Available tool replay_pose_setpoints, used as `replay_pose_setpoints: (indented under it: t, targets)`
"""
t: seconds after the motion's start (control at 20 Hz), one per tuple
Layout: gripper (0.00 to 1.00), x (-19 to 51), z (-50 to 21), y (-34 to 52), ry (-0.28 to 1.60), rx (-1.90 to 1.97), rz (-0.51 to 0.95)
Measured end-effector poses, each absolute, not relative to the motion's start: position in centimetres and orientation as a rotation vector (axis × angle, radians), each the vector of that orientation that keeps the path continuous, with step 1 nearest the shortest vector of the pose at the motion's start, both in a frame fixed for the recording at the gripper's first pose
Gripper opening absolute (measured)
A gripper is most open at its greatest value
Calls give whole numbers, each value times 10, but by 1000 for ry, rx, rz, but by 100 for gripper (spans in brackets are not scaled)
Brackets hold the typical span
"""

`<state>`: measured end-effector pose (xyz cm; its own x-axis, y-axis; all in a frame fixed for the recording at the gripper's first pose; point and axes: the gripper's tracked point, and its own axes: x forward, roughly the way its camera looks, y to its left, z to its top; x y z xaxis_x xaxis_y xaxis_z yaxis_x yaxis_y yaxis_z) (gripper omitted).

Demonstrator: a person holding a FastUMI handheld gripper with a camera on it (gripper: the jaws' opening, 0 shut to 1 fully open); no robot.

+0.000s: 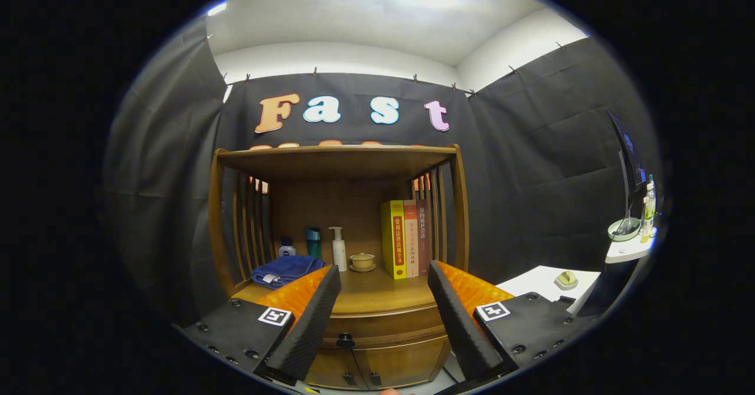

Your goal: Pull open the drawer, take out the items inside it, and place them on the countertop above the cabinet.

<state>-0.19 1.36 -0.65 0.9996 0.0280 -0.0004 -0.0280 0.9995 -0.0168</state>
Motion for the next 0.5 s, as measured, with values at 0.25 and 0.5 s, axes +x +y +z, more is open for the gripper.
replay_pose_setpoints:
  t: [0.25, 0.5]
  targets:
    - [98, -3, -9, 17, 2, -19, 35]
    - [98, -2, -9, 18, 3, -19, 37]
